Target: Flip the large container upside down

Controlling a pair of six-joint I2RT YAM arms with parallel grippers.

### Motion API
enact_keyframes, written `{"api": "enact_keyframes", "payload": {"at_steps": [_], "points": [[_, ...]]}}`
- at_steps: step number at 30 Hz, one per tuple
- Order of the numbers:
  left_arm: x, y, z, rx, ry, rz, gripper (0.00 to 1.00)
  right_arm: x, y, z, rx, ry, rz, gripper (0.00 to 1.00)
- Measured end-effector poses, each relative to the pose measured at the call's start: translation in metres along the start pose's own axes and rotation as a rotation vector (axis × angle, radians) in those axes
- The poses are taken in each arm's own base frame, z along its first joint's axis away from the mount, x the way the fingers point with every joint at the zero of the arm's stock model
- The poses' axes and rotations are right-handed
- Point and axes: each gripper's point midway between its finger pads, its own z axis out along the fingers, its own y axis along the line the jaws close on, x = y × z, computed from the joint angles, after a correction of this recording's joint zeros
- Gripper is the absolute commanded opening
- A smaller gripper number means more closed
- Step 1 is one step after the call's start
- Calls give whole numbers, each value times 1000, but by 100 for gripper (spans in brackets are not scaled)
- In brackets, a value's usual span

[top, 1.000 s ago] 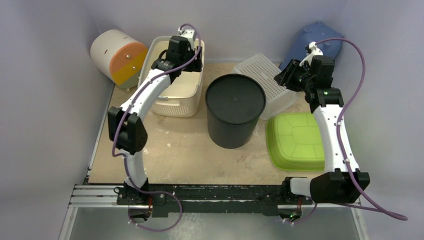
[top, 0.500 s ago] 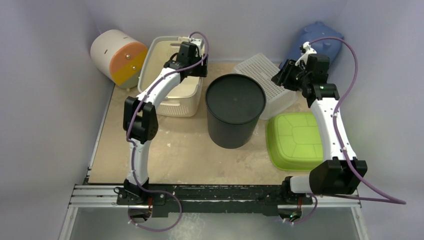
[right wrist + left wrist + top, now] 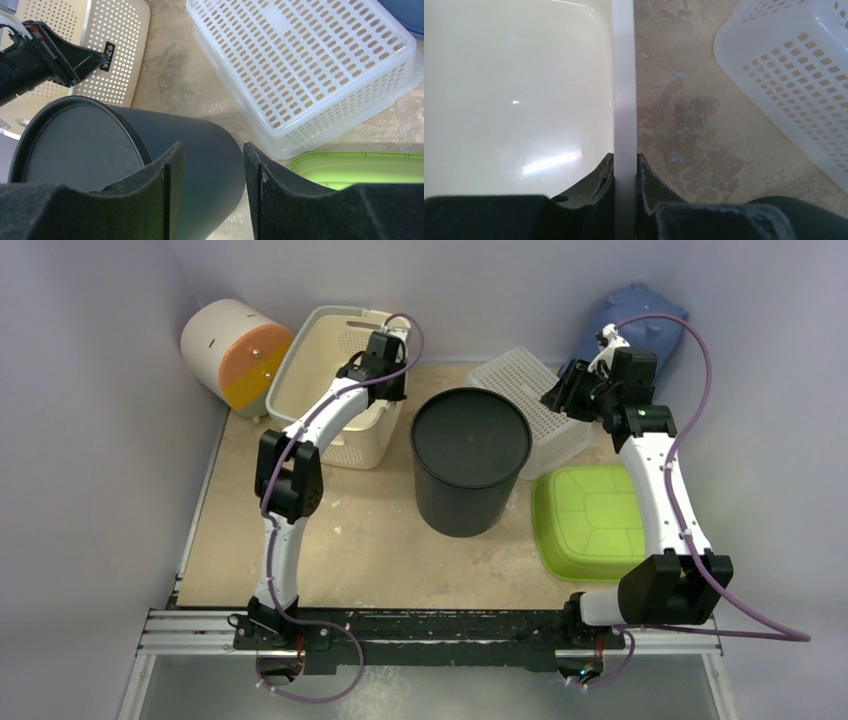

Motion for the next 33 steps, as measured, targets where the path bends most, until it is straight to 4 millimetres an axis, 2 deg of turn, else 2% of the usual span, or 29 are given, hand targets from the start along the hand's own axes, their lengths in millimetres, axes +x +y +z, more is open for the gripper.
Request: {"api": "enact_keyframes", "payload": {"at_steps": [5, 11, 15, 19, 23, 26, 28, 30, 33], "points": [[-7, 0, -3, 16, -9, -6, 0, 0, -2, 0, 3, -1, 1, 50], [-35, -9, -23, 78, -61, -109, 0, -1, -2, -1, 4, -2, 1, 50], [-65, -21, -54, 145, -130, -201, 0, -2, 0, -4, 2, -9, -1, 50], [-107, -33, -97, 232, -240, -315, 0, -4, 2, -9, -2, -20, -4, 50], [-144, -35, -140, 348, -359, -448, 0, -4, 3, -14, -5, -27, -6, 50], [-158, -17, -160, 399, -436, -553, 0, -2, 3, -14, -6, -25, -5, 50], [-156, 5, -162, 417, -465, -641, 0, -2, 3, -14, -6, -25, -5, 50], [-148, 31, -152, 423, -480, -740, 0, -2, 4, -14, -7, -25, -5, 50], [-122, 65, -128, 420, -462, -884, 0, -2, 4, -16, -6, -26, -5, 50]]}}
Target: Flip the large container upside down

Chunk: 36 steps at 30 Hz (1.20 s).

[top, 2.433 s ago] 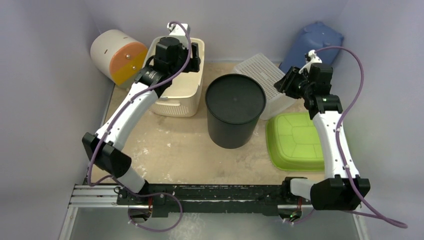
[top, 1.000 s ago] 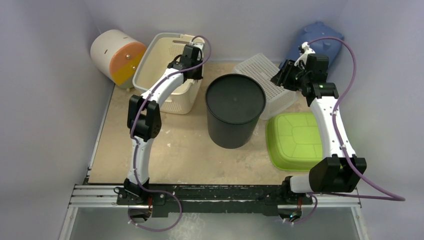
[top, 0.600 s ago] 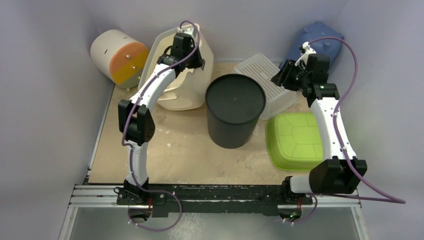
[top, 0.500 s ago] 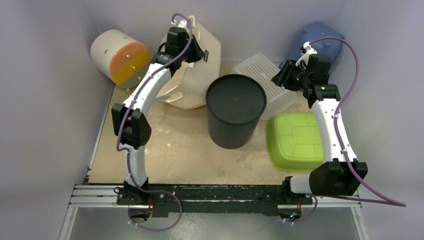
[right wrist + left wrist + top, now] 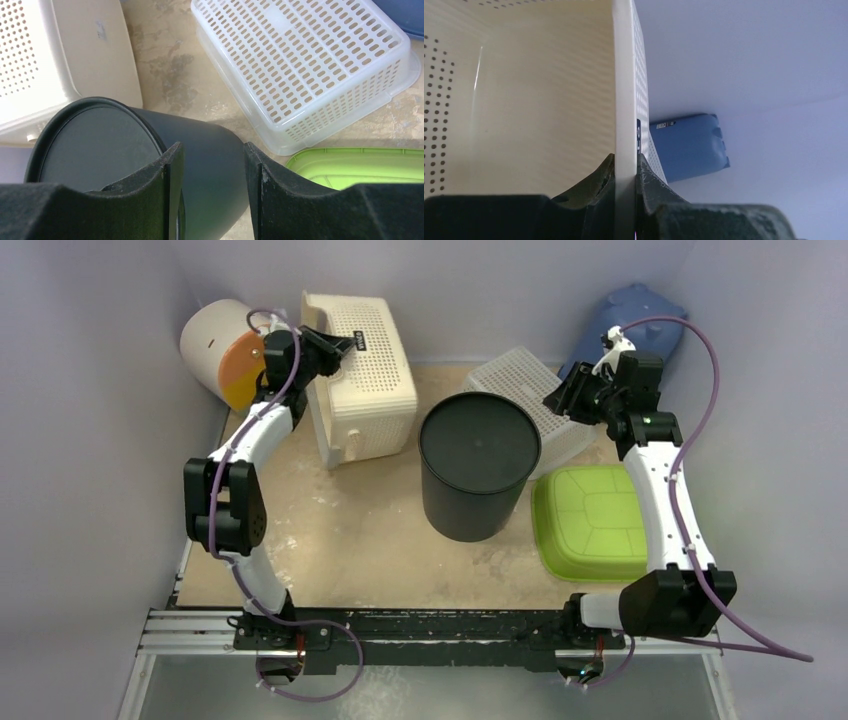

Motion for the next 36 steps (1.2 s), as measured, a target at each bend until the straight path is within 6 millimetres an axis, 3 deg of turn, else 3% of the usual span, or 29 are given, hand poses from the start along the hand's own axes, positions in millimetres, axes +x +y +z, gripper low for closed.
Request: {"api": "enact_keyframes", "payload": {"at_steps": [4, 10, 13, 14, 15, 20, 26, 31, 34, 36], "points": [[-15, 30, -2, -3, -45, -165, 0, 3, -1, -2, 1, 5, 2, 50], [-15, 21, -4, 56, -32, -209, 0, 4, -1, -2, 2, 5, 0, 50], [-15, 30, -5, 25, -27, -196, 22, 3, -1, -2, 1, 5, 0, 50], [-17, 35, -6, 5, -29, -187, 41, 4, -1, -2, 1, 5, 0, 50], [-18, 41, -8, -20, -32, -178, 50, 4, -1, -2, 1, 6, 0, 50], [-24, 70, -25, -165, -34, -96, 59, 10, -4, 1, 5, 19, 5, 50], [-24, 80, -38, -238, -13, 21, 63, 14, -2, 3, -8, 31, 7, 50], [-38, 80, -45, -322, -13, 160, 65, 14, -2, 3, -14, 32, 8, 50], [-49, 79, -52, -389, -7, 251, 53, 14, -3, 3, -14, 31, 9, 50], [-57, 81, -55, -428, -4, 299, 37, 15, -3, 4, -15, 33, 9, 50]]}}
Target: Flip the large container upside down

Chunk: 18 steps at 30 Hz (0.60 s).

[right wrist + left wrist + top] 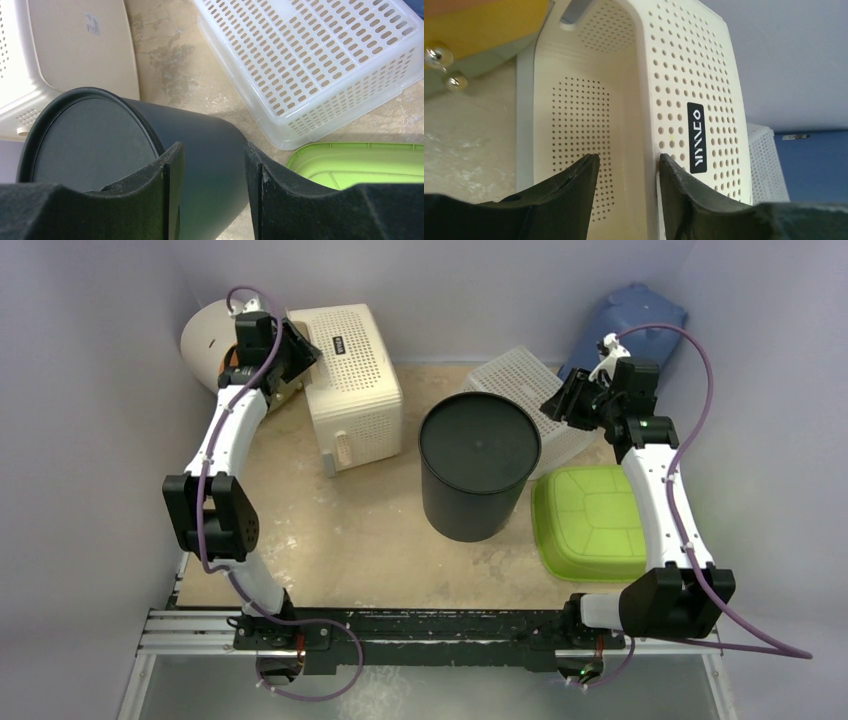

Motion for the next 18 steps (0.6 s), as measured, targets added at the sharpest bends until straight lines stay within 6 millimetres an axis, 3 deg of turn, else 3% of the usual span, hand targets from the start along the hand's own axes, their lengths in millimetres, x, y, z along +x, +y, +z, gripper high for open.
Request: {"api": "enact_keyframes", "payload": {"at_steps": [3, 4, 18], "points": [[-9, 1, -1, -26, -8, 61, 4, 3, -1, 2, -2, 6, 2, 50], [-10, 1, -1, -28, -11, 85, 0, 4, -1, 2, -3, 9, 3, 50], [-10, 14, 5, -46, -63, 232, 0, 12, -2, 7, -16, 25, 6, 50]]}}
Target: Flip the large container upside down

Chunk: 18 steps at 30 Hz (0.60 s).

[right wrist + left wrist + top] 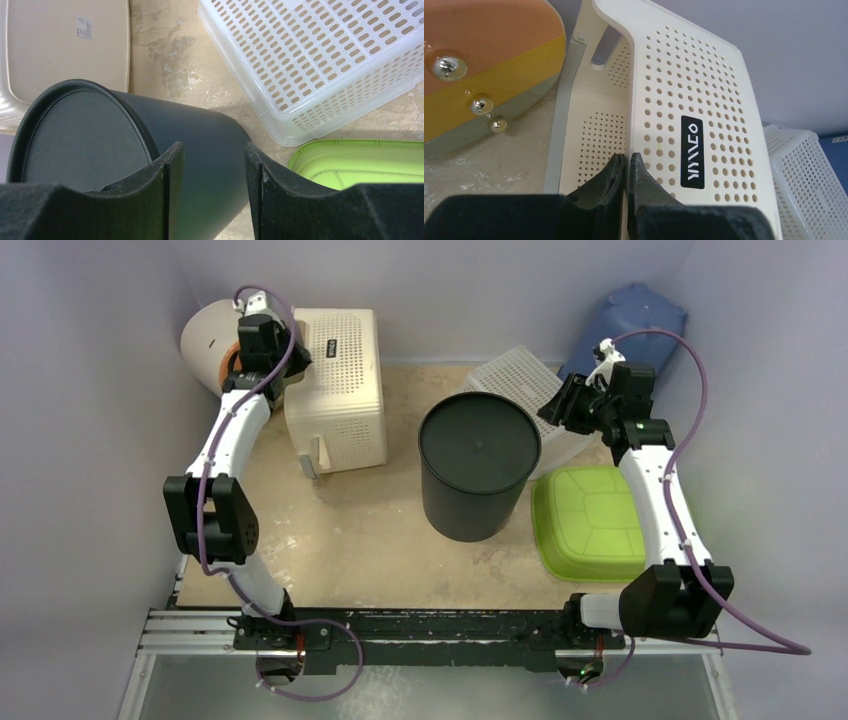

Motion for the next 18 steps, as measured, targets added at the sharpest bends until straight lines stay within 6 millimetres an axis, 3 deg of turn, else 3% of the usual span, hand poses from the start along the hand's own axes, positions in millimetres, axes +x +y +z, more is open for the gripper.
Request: {"api": "enact_keyframes", "payload": {"at_steps": [18], "points": [[-18, 43, 22, -205, -166, 49, 0, 5, -5, 10, 4, 13, 0, 50]]}}
